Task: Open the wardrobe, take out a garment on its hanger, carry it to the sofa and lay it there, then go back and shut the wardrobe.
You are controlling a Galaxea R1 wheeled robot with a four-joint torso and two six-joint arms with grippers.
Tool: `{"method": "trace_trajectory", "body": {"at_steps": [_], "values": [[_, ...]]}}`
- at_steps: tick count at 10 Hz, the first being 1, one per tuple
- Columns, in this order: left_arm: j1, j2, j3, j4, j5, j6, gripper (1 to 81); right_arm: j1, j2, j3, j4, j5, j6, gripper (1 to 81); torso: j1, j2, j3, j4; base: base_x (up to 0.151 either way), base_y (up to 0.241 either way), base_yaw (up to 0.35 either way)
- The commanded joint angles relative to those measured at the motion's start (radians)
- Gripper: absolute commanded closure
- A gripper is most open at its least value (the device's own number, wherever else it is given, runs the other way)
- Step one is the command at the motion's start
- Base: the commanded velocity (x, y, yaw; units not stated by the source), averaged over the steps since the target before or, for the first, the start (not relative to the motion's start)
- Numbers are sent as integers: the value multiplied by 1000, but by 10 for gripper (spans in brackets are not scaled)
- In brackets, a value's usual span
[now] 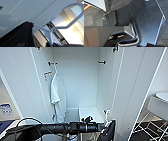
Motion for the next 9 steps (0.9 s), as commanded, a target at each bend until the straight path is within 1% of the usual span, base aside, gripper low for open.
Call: {"method": "trace_trajectory", "body": {"at_steps": [1,4,6,9], "values": [[-168,-6,33,26,-47,8,811,35,15,8,-10,-46,-5,10,0,0,0,0,0,0,0],[-168,-29,34,25,-73,0,811,34,15,8,-10,-46,-5,10,0,0,0,0,0,0,0],[-168,-52,34,25,-108,-3,811,35,15,9,-10,-46,-5,10,0,0,0,0,0,0,0],[-168,-64,34,23,-133,-5,811,35,15,9,-8,-46,-5,10,0,0,0,0,0,0,0]]}}
